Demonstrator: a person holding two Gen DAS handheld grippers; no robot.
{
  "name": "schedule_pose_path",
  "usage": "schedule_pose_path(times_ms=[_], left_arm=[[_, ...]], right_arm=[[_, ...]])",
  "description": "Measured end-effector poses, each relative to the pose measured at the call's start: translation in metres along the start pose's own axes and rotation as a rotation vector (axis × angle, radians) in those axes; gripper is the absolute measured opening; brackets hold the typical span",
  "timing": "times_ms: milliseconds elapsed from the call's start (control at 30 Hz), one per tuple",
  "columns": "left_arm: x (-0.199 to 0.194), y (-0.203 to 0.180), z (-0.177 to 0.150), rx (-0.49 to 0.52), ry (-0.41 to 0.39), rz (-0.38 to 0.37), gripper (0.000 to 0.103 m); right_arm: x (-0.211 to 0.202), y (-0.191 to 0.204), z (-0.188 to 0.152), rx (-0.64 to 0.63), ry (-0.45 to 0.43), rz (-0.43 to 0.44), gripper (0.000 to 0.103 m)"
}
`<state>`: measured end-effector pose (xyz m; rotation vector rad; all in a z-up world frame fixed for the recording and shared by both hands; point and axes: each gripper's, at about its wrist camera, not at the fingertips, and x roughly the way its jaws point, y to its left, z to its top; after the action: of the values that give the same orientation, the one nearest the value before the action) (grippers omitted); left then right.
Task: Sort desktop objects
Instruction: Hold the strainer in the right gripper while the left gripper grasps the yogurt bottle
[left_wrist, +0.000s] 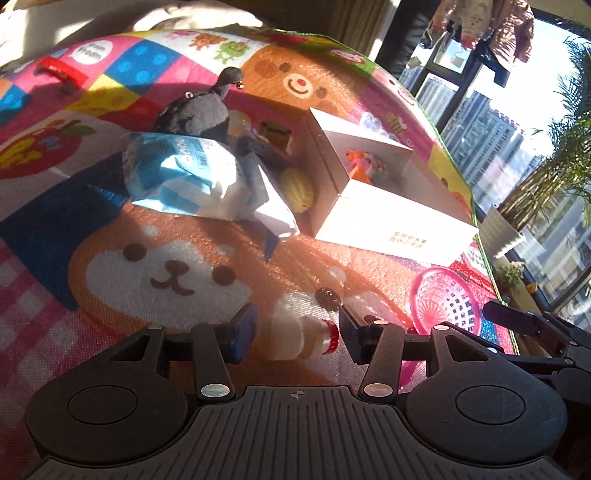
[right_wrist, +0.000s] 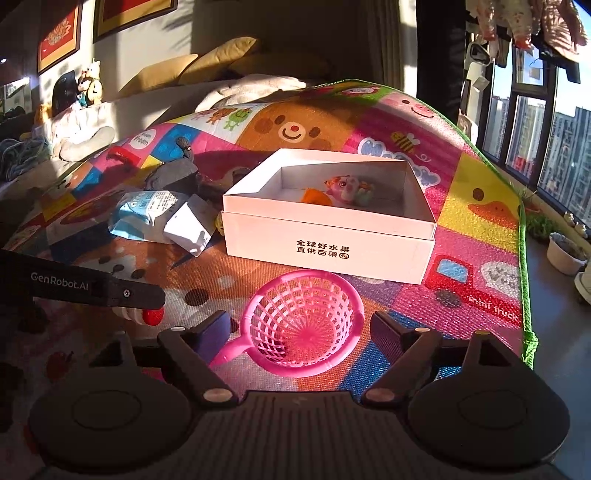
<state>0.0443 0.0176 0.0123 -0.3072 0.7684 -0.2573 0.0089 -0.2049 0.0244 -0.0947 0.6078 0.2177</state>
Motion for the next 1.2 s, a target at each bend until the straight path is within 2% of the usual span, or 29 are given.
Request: schedule_pose_path(times_ms=[67, 400, 567, 700, 767, 867, 933, 1000, 1067, 1200], left_arm=[[-0.007, 0.008, 0.000, -0.012, -0.015, 0.022, 0.072], [-0.036, 0.046, 0.003, -0.059, -0.069, 0.139, 0.095], [-0.052, 0.047, 0.004, 0.026, -0.104, 0.194, 0.096], [-0.069, 0.036, -0.002, 0.175, -0.128, 0.191, 0.095], [-0.070, 0.029, -0.005, 0.228, -0.126, 0.192, 0.085], [-0.061, 0.018, -0.008, 0.257, -0.097, 0.157, 0.080], [-0.055, 0.009, -0.011, 0.289, -0.086, 0.145, 0.079], [-0.047, 0.002, -0.012, 0.321, -0.071, 0.161, 0.079], [-0.043, 0.003, -0.010, 0.316, -0.067, 0.168, 0.078], [-0.040, 0.003, -0.007, 0.304, -0.074, 0.165, 0.079]], right_arm=[[0.001, 0.004, 0.000, -0.012, 0.006, 0.002, 0.084], [0.000, 0.016, 0.002, -0.040, -0.004, 0.014, 0.089], [-0.006, 0.017, 0.002, -0.052, -0.018, 0.004, 0.089], [-0.006, 0.017, 0.002, -0.047, -0.017, 0.004, 0.089], [-0.004, 0.018, 0.001, -0.042, -0.013, 0.013, 0.089], [-0.002, 0.023, -0.001, -0.053, -0.013, 0.029, 0.089], [-0.002, 0.024, -0.001, -0.051, -0.015, 0.043, 0.081], [0.001, 0.022, 0.003, -0.013, 0.033, 0.106, 0.049], [0.008, 0.021, 0.009, 0.033, 0.071, 0.166, 0.045], [0.018, 0.030, 0.019, 0.046, 0.056, 0.204, 0.044]])
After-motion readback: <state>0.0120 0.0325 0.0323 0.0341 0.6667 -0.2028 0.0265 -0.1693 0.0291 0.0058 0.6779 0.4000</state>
